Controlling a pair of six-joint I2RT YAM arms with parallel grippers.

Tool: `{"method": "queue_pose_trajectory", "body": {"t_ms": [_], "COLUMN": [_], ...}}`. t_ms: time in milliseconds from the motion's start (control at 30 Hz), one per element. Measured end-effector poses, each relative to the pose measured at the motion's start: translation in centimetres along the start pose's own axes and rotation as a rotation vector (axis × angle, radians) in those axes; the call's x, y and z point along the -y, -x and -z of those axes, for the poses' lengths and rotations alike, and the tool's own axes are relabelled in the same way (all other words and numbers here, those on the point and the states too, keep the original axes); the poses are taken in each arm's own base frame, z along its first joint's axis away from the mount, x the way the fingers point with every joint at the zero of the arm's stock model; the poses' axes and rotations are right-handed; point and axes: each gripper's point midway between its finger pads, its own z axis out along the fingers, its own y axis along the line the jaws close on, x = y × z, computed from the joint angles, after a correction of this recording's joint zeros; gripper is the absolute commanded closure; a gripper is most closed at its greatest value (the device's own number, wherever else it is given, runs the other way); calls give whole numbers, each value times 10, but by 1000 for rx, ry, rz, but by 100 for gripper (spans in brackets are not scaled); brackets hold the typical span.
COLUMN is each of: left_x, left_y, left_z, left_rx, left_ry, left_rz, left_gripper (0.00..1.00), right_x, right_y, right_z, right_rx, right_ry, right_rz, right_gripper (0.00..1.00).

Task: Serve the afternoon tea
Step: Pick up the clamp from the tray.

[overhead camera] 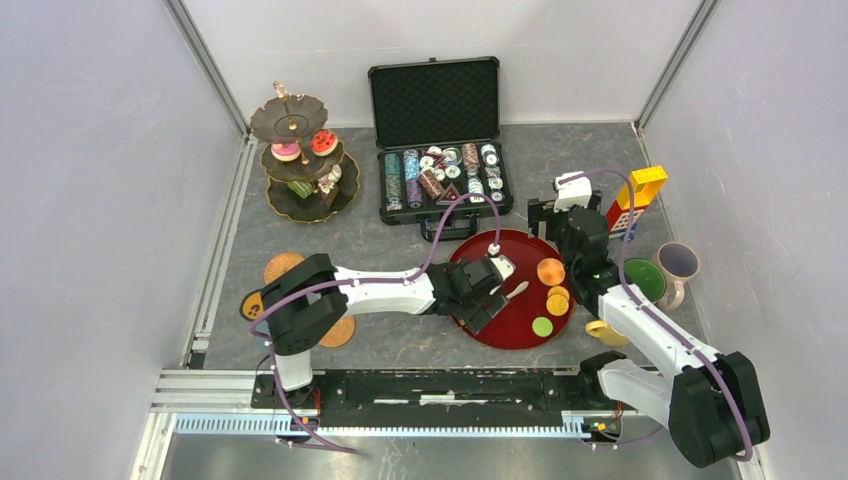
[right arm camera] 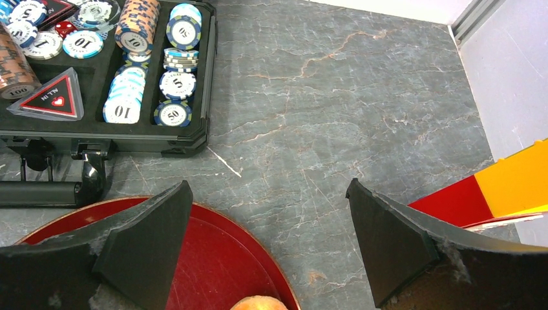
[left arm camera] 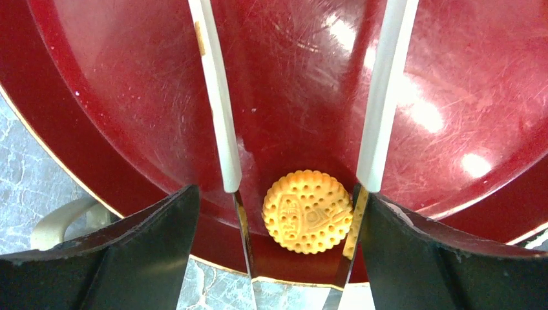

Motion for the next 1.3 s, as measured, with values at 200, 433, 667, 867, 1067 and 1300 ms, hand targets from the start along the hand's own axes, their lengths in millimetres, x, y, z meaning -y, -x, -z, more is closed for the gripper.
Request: {"method": "queue_pose_trajectory", "body": {"t_ms": [200,433,667,867,1067,1300], "left_x": [-2,-1,6,8,5,4], "left_y": [-5,-2,21,30,11,4], "left_z": [3,5,15,21,16,10], "left_rx": [-2,0,32,38,-3,-24], "left_ry": [2,-1,-30,-41,-30,-24], "left_rz": [0,0,7,7,-1,-5], "left_gripper": [21,28,34,12,12,32], "right_x": [-1,-1,-1,-1,-2,-3], "right_y": [0,0,0,0,0,0], "right_z": [0,0,0,0,0,0], "right_rx": [1,1,1,1,2,2], "right_ry": [6,7,7,7,12,14], "right_rz": [0,0,0,0,0,0], "right_gripper": [2,2,2,2,2,2]}}
